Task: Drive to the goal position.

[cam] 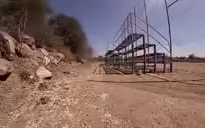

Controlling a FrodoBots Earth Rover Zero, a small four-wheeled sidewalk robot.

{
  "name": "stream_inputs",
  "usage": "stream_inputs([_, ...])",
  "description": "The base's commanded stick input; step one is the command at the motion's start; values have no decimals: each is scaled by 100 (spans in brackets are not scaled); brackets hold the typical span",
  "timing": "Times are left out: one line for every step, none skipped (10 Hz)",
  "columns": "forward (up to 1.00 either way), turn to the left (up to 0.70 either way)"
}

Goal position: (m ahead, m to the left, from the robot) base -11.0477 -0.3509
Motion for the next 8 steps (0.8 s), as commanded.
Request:
stream_inputs([100,0])
stream_inputs([100,0])
stream_inputs([100,0])
stream_inputs([100,0])
stream_inputs([100,0])
stream_inputs([100,0])
stream_inputs([100,0])
stream_inputs([100,0])
